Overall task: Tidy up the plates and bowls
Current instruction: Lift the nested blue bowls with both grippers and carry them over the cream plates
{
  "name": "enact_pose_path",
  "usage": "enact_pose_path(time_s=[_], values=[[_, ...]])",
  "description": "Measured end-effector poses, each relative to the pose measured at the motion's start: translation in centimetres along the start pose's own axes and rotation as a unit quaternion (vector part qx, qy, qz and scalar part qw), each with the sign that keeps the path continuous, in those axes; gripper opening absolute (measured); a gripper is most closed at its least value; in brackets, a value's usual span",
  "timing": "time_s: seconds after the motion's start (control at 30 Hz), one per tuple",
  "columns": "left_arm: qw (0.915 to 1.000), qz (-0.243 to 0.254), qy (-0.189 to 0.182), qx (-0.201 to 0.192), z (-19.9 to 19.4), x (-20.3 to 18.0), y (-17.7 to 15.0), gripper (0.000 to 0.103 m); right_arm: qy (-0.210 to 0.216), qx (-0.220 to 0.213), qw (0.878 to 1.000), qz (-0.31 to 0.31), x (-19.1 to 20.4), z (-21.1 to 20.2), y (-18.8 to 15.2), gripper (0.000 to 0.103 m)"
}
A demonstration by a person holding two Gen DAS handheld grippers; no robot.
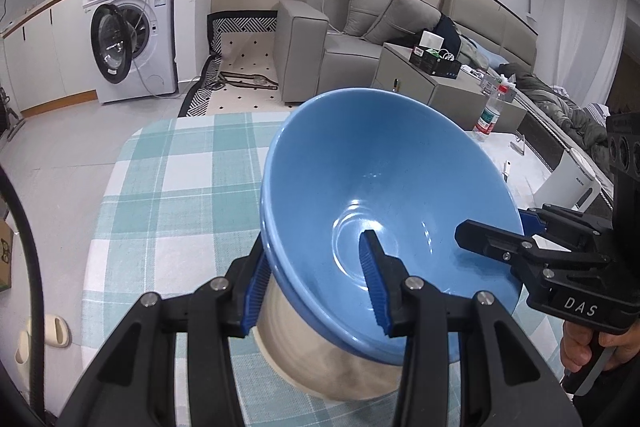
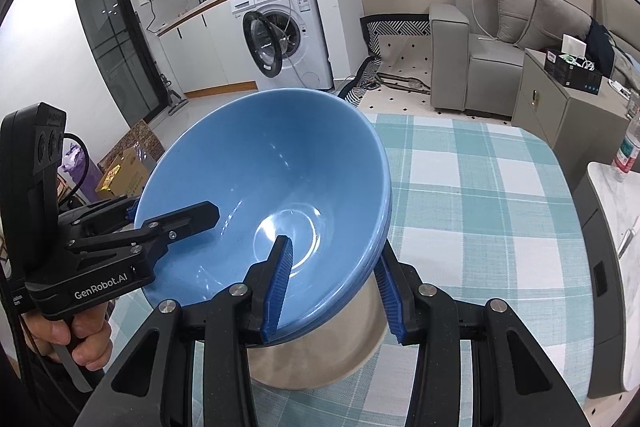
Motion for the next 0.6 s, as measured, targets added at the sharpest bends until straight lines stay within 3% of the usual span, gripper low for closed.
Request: enact_pose_path(time_s=[0.6], values=[[0.9993,-0.012,0.011,0.033,2.4,2.1,-2.5,0.043,-0.002,0.033,0.999,0.001,0.7,3.5,-1.7,0.042]])
Point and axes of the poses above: each gripper's, at about its wrist camera, not at the fingertips, and z roughly the way its jaws point, x to its left, y to its top, the point moved 6 cm from there along z, roughly the way its jaws point, and after that the axes turned 13 degrees about -x, right-handed, at the moved point
